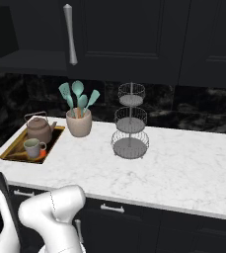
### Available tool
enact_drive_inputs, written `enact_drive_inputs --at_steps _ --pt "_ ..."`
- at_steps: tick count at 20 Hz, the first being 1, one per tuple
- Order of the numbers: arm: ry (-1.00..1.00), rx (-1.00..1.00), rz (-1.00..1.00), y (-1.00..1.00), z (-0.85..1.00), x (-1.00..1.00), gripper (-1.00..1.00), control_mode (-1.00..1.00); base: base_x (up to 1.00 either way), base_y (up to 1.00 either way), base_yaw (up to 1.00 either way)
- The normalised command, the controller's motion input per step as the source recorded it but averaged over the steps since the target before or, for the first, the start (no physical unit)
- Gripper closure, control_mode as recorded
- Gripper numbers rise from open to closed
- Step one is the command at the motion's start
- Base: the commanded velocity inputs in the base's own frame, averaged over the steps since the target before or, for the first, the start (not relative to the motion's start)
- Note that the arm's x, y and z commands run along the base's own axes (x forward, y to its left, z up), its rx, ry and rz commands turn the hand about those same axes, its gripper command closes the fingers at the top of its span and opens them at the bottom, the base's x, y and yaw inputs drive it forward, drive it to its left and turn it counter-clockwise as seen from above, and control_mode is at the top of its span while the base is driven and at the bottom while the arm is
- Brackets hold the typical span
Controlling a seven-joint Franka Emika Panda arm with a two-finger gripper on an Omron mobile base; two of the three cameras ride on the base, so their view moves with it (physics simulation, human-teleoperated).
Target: Pick the kettle from the counter and place it on the tray. Then pick the mug from the cabinet and place it on the tray. Then close the cabinet doors.
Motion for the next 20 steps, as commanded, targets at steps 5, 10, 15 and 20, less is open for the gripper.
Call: enact_drive_inputs --at_steps 5,10,15,20 --pt "0.12 0.00 -0.04 0.34 0.00 0.06 -1.00 -1.00 0.00 0.00 0.00" --pt "0.23 -0.01 -0.05 0.44 -0.01 0.43 -1.00 -1.00 0.00 0.00 0.00" --pt "0.15 0.00 -0.02 0.37 -0.22 0.49 -1.00 -1.00 0.00 0.00 0.00" --pt "0.09 -0.07 -0.11 0.37 -0.16 0.25 -1.00 -1.00 0.00 0.00 0.00"
